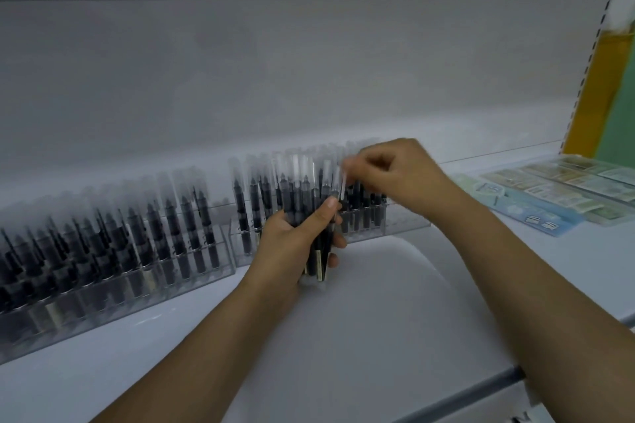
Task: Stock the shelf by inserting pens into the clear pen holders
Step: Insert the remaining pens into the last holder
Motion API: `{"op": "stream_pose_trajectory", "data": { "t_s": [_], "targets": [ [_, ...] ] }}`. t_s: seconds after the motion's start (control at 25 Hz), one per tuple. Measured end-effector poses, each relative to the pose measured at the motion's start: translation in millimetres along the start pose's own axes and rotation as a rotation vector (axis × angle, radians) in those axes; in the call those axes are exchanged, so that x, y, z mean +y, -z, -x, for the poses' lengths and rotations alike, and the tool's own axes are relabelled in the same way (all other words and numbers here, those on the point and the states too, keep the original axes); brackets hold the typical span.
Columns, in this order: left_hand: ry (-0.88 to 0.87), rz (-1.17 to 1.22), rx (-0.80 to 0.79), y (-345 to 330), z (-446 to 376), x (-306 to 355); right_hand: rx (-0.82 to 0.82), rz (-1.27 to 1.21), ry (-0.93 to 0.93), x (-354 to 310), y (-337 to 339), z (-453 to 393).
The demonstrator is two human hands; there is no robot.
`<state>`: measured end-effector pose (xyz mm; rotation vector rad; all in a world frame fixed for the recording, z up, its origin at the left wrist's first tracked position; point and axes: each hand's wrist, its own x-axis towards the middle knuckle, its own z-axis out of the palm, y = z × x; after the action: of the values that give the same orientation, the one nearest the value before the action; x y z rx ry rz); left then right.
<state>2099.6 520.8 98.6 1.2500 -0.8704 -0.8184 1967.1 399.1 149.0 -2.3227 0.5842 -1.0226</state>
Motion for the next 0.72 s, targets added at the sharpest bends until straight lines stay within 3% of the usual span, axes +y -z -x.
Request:
{"op": "stream_pose_trajectory", "data": {
  "t_s": [0.08, 0.16, 0.24, 0.36, 0.44, 0.52, 0.72],
  "targets": [
    [0.006, 0.031, 0.02, -0.2, 0.3, 2.4, -0.074, -0.007, 0.038, -0.3, -11.7, -2.2],
    [0.016, 0.026, 0.034, -0.1, 0.0, 3.8, 0.0, -0.076, 0.054, 2.0, -8.9, -4.4],
    [0.034, -0.001, 0.031, -0.3, 0.4, 3.9, 0.189, -0.254, 0.0, 5.0, 1.5, -4.7],
    [0.026, 0.026, 0.01, -0.7, 0.2, 1.6, 0.632, -0.569, -0.021, 9.2, 21.9, -7.2],
    [0.034, 0.046, 0.021, -0.7, -0.3, 0.5, 0.822, -0.524, 0.026, 15.7, 29.8, -8.1],
    [0.038, 0.064, 0.022, -0.8, -2.3, -1.2, 0.829, -0.363, 0.029, 22.9, 30.2, -10.3],
    [0.058, 0.087, 0.025, -0.7, -9.4, -3.9, 0.54, 0.004, -0.039, 35.2, 17.8, -15.1]
  ]
}}
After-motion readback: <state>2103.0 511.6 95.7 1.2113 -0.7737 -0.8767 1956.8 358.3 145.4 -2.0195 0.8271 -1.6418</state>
